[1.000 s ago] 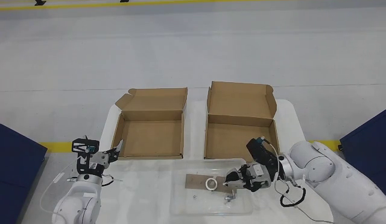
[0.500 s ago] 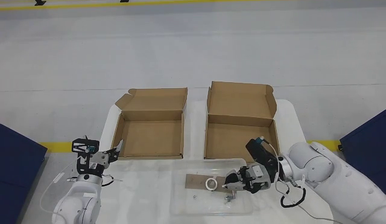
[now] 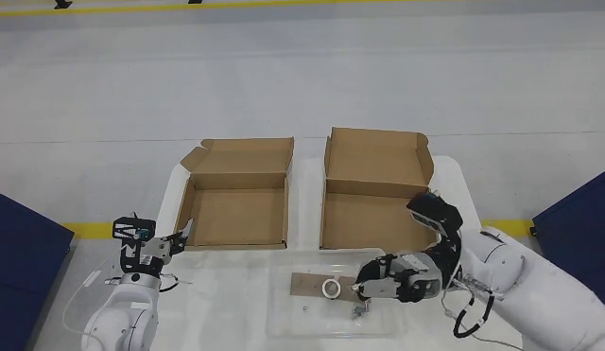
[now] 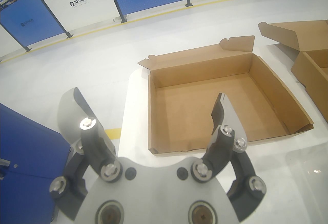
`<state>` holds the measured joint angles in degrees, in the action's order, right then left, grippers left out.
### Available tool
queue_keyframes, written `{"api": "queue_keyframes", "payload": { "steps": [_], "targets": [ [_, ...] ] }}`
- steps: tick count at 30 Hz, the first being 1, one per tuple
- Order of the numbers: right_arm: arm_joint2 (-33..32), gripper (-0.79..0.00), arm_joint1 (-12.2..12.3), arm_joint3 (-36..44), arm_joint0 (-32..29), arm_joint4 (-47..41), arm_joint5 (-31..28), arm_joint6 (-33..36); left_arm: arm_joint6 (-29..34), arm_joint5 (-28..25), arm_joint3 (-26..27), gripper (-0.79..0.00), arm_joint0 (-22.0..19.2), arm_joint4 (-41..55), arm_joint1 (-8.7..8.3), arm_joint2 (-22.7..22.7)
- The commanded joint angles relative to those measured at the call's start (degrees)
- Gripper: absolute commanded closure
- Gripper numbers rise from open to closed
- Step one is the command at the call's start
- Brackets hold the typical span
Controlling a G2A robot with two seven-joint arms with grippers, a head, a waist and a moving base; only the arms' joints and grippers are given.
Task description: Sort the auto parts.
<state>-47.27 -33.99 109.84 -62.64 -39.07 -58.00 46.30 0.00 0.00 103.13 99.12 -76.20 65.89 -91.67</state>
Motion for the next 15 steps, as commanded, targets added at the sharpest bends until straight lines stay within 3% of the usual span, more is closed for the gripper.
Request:
{"api": "queue_keyframes", "payload": {
  "steps": [1, 10, 12, 15],
  "targets": [
    [0.93, 0.0, -0.02, -0.12, 0.5, -3.15, 0.0, 0.0, 0.0, 0.0, 0.0, -0.785, 0.0, 0.0, 0.0, 0.0],
    [0.93, 0.0, -0.02, -0.12, 0.5, -3.15, 0.0, 0.0, 0.0, 0.0, 0.0, -0.785, 0.0, 0.0, 0.0, 0.0],
    [1.97, 0.0, -0.58, 2.7, -1.06, -8.67, 0.0, -3.35, 0.0, 0.0, 0.0, -0.785, 0.0, 0.0, 0.0, 0.0],
    [2.39, 0.0, -1.14, 3.84, -1.44, -14.15, 0.0, -1.63, 0.0, 0.0, 0.0, -0.785, 0.0, 0.0, 0.0, 0.0]
  ]
}}
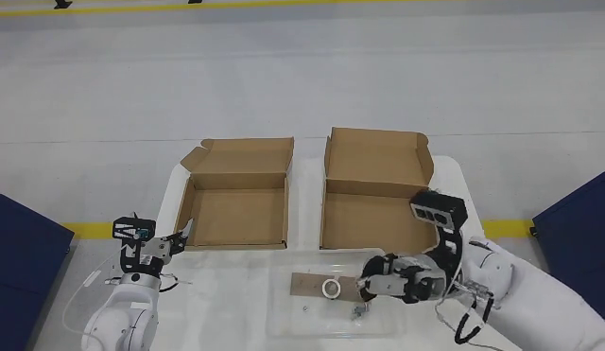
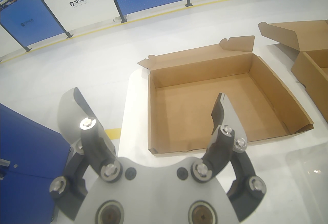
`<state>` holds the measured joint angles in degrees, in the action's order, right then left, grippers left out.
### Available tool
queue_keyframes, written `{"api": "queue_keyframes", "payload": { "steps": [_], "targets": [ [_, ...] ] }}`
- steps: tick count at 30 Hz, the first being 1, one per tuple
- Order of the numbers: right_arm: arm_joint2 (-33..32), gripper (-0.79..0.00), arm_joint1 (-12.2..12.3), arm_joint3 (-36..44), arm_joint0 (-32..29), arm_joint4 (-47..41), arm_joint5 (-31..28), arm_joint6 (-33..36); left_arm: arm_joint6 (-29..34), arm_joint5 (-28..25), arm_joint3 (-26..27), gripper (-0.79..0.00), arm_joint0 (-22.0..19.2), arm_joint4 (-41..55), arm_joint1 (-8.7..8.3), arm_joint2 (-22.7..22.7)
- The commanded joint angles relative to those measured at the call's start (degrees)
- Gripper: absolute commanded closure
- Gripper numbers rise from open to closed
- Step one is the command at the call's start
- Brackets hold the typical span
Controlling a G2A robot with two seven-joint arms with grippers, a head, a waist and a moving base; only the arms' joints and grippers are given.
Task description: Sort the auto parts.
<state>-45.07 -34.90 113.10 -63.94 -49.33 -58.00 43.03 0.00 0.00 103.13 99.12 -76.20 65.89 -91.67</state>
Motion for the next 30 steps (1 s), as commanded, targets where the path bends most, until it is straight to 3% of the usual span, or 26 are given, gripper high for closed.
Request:
{"api": "queue_keyframes", "payload": {
  "steps": [1, 11, 20, 30],
  "targets": [
    [0.51, 0.0, -0.5, 1.35, -0.3, -6.82, 0.0, 2.55, 0.0, 0.0, 0.0, -0.785, 0.0, 0.0, 0.0, 0.0],
    [-0.32, 0.0, -3.55, 4.47, -0.11, -23.43, 5.24, 8.51, 0.0, 0.0, 0.0, -0.785, 0.0, 0.0, 0.0, 0.0],
    [-1.82, 0.0, -4.18, 3.62, -0.32, -23.22, 6.83, 10.1, 0.0, 0.0, 0.0, -0.785, 0.0, 0.0, 0.0, 0.0],
    [-1.98, 0.0, -6.04, 4.07, -2.28, -24.32, 14.37, 9.89, 0.0, 0.0, 0.0, -0.785, 0.0, 0.0, 0.0, 0.0]
  ]
}}
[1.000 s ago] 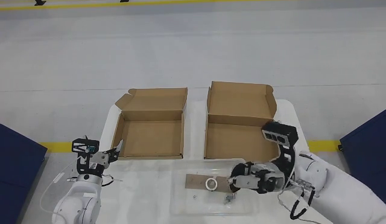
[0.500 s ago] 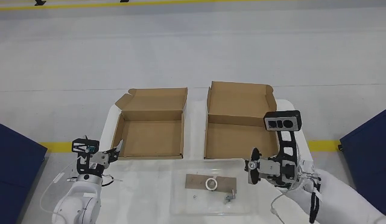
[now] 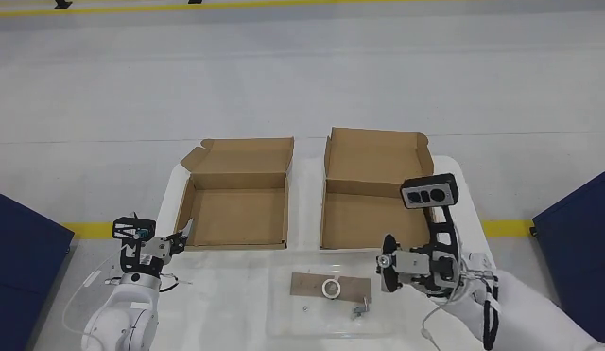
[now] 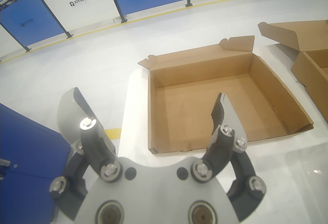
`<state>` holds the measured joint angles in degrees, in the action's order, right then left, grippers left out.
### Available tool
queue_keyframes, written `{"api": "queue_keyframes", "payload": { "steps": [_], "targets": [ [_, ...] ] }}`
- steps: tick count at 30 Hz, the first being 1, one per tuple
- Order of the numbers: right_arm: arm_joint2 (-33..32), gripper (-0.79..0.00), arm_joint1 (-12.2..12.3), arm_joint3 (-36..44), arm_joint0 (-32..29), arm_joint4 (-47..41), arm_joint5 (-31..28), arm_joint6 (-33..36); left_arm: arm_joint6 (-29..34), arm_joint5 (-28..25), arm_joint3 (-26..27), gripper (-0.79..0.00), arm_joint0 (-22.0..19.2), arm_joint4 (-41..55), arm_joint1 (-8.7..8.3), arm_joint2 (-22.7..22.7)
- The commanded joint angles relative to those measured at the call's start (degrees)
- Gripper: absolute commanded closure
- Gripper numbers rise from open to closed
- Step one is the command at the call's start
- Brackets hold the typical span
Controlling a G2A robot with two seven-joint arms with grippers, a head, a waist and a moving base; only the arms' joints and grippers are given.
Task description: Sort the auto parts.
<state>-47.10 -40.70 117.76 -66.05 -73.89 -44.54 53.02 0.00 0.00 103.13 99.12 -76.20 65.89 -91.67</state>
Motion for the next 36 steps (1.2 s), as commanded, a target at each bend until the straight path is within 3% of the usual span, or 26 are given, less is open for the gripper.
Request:
{"api": "queue_keyframes", "payload": {
  "steps": [1, 8, 21, 28, 36],
  "targets": [
    [-0.07, 0.0, -0.43, -1.21, -0.24, 0.87, 1.5, -0.35, 0.0, 0.0, 0.0, -0.785, 0.0, 0.0, 0.0, 0.0],
    [-1.43, 0.0, -1.62, -1.6, -1.37, 6.17, 2.46, -3.04, 0.0, 0.0, 0.0, -0.785, 0.0, 0.0, 0.0, 0.0],
    [-3.16, 0.0, -4.43, -0.71, -2.9, -9.12, 6.85, 4.0, 0.0, 0.0, 0.0, -0.785, 0.0, 0.0, 0.0, 0.0],
    [-3.16, 0.0, -4.43, -0.71, -2.9, -9.12, 6.85, 4.0, 0.0, 0.0, 0.0, -0.785, 0.0, 0.0, 0.0, 0.0],
    [-3.81, 0.0, -5.98, 0.55, -5.22, -14.31, 11.94, 1.5, 0.0, 0.0, 0.0, -0.785, 0.0, 0.0, 0.0, 0.0]
  ]
}}
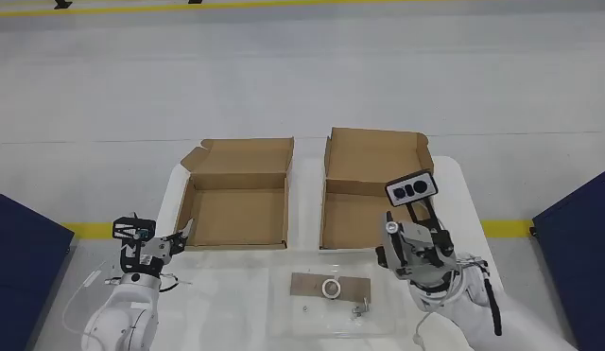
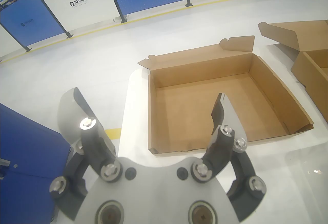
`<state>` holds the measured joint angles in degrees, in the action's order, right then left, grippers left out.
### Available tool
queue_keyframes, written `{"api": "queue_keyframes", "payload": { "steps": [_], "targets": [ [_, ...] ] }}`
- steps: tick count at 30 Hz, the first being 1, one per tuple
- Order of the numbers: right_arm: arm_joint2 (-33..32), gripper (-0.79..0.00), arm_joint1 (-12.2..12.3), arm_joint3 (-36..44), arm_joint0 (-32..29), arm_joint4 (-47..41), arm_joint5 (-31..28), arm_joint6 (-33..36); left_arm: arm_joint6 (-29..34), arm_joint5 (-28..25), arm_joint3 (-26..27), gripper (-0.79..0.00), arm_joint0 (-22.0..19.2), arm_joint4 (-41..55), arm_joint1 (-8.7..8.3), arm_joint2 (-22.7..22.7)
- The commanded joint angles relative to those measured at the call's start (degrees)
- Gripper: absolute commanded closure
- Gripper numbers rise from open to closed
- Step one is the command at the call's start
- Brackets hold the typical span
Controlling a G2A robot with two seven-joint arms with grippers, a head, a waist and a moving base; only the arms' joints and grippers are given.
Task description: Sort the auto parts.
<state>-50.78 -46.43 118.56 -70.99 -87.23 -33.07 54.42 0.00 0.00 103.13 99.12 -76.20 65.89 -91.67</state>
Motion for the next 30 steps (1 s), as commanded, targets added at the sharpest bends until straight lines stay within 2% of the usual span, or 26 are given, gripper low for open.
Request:
{"api": "queue_keyframes", "payload": {
  "steps": [1, 18, 30],
  "targets": [
    [-0.24, 0.0, -0.45, -0.49, -0.51, -1.36, 0.98, 0.12, 0.0, 0.0, 0.0, -0.785, 0.0, 0.0, 0.0, 0.0],
    [-1.31, 0.0, -2.01, 0.13, -2.55, -3.13, 4.66, -1.33, 0.0, 0.0, 0.0, -0.785, 0.0, 0.0, 0.0, 0.0],
    [-2.52, 0.0, -5.17, -1.38, -4.84, -15.74, 8.5, 8.47, 0.0, 0.0, 0.0, -0.785, 0.0, 0.0, 0.0, 0.0]
  ]
}}
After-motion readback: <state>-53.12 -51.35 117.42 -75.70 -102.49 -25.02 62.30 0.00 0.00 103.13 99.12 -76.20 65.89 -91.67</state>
